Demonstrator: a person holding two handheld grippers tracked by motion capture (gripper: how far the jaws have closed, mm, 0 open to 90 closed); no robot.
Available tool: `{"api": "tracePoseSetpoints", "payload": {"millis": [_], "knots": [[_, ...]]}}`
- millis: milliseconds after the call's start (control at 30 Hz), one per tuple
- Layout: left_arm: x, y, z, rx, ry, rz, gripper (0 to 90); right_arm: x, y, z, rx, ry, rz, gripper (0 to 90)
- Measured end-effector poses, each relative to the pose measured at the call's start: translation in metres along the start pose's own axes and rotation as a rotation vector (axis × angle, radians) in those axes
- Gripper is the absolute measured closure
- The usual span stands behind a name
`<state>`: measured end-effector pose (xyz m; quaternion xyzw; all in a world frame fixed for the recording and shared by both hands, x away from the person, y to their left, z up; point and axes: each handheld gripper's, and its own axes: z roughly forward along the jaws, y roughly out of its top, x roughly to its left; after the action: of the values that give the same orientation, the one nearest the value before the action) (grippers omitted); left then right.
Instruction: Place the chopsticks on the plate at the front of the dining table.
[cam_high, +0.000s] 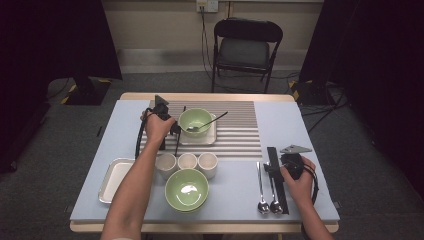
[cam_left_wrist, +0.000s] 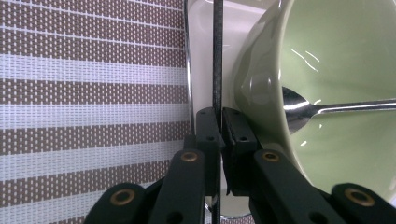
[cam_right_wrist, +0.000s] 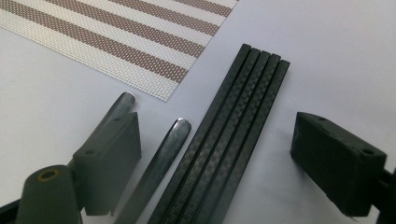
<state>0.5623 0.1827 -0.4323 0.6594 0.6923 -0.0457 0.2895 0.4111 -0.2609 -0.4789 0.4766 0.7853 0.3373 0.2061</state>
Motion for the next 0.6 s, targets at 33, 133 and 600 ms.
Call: {"api": "tracePoseSetpoints", "payload": {"millis": [33, 133, 600], "knots": [[0.0009, 0.0003, 0.0000, -0.004, 0.004, 0.003, 86.3, -0.0001, 0.0000, -0.0001, 0.000, 0.001, -0.001, 14.9], [0.0025, 0.0015, -0.0001, -0.003, -0.004, 0.006, 86.3, -0.0001, 0.0000, 0.0000, 0.000, 0.001, 0.000, 14.9], [-0.0029, -0.0060, -0.0066, 0.005, 0.002, 0.027, 84.5, 0.0000, 0.0001, 0.0000, 0.001, 0.001, 0.002, 14.9]]}}
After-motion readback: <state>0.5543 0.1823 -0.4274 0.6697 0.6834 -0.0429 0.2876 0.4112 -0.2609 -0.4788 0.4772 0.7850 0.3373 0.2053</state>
